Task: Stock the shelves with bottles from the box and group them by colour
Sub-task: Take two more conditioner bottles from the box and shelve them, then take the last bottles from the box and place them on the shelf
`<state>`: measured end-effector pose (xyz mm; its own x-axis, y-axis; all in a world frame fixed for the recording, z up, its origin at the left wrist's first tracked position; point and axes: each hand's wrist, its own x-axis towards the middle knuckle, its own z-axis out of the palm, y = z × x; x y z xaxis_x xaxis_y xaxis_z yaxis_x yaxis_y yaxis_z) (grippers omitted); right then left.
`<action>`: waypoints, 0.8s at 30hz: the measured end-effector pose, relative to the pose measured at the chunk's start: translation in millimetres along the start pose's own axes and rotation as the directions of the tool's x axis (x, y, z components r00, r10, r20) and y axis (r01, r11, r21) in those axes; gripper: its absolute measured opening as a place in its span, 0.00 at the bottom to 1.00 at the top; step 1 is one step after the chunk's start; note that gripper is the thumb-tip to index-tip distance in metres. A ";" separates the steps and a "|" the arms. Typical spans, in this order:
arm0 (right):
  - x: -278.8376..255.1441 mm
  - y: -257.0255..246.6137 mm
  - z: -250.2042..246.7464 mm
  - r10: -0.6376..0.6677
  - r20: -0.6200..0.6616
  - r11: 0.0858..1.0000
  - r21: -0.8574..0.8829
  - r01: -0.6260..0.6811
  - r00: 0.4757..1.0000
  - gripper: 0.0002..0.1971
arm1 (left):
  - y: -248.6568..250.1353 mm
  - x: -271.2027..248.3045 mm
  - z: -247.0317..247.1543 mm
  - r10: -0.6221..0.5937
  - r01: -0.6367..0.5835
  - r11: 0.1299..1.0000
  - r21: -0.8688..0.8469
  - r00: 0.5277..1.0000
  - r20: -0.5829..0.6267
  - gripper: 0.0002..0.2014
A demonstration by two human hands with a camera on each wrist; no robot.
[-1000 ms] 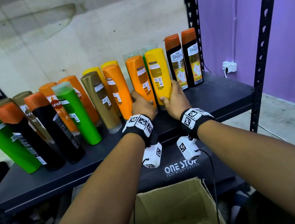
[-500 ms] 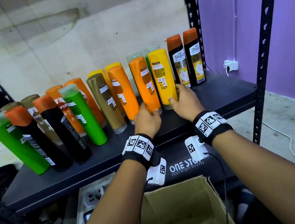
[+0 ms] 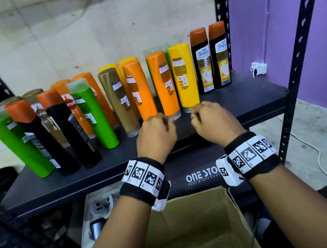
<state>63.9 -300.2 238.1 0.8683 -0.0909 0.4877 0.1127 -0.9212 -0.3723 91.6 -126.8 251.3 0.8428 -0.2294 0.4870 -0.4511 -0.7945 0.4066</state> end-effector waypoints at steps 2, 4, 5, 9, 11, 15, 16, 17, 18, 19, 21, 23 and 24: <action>-7.1 -5.0 -1.1 -0.017 0.044 1.000 -0.016 0.018 0.999 0.10 | -4.7 -11.4 -2.7 0.010 -0.011 1.000 0.028 1.000 0.030 0.11; -14.5 -11.2 -1.9 -0.027 0.106 0.999 -0.019 0.030 0.994 0.10 | -10.8 -23.1 -3.5 0.001 -0.002 0.999 0.040 0.999 0.042 0.10; -17.7 -14.3 -1.8 -0.033 0.137 0.999 -0.021 0.036 0.990 0.10 | -14.3 -28.9 -3.1 -0.005 0.002 0.999 0.047 0.999 0.043 0.10; -30.3 -28.0 3.6 -0.043 0.235 0.998 -0.025 0.050 0.971 0.10 | -30.6 -51.3 2.0 -0.016 0.011 0.996 0.087 0.998 0.060 0.12; -36.9 -33.5 12.0 -0.053 0.282 0.997 -0.034 0.065 0.958 0.10 | -39.9 -61.3 6.4 -0.048 0.039 0.994 0.100 0.995 0.085 0.12; -52.0 -41.7 41.4 -0.042 0.408 0.999 -0.008 0.050 0.912 0.10 | -61.7 -82.6 20.2 -0.130 0.109 0.985 0.131 0.978 0.163 0.13; -56.9 -42.5 50.8 -0.035 0.440 0.999 0.006 0.036 0.897 0.10 | -68.2 -88.7 24.8 -0.154 0.129 0.982 0.141 0.970 0.186 0.13; -62.9 -42.1 61.3 -0.025 0.473 1.000 0.009 0.024 0.881 0.10 | -75.4 -95.2 30.0 -0.184 0.152 0.976 0.157 0.960 0.213 0.14; -69.3 -40.8 72.2 -0.014 0.512 1.000 0.000 0.017 0.859 0.11 | -83.1 -101.3 35.5 -0.220 0.179 0.968 0.178 0.944 0.246 0.15; -76.0 -39.0 83.6 -0.003 0.555 1.000 -0.016 0.014 0.832 0.12 | -90.9 -107.2 41.0 -0.261 0.209 0.957 0.201 0.923 0.283 0.16; -88.7 -35.3 104.9 0.018 0.637 0.999 -0.037 0.007 0.771 0.13 | -106.4 -118.0 51.3 -0.337 0.258 0.932 0.255 0.877 0.342 0.15; -99.4 -31.4 124.6 0.033 0.696 0.999 -0.043 -0.005 0.717 0.13 | -121.6 -129.1 62.4 -0.385 0.278 0.910 0.307 0.842 0.378 0.16; -104.0 -29.9 133.3 0.040 0.717 0.999 -0.049 -0.007 0.695 0.14 | -128.4 -134.3 67.9 -0.404 0.287 0.902 0.324 0.826 0.393 0.16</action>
<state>34.7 -212.8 93.2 0.9550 0.1712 -0.2423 0.0829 -0.9381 -0.3362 56.3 -32.2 81.2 0.9938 -0.0895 -0.0656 -0.0700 -0.9642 0.2558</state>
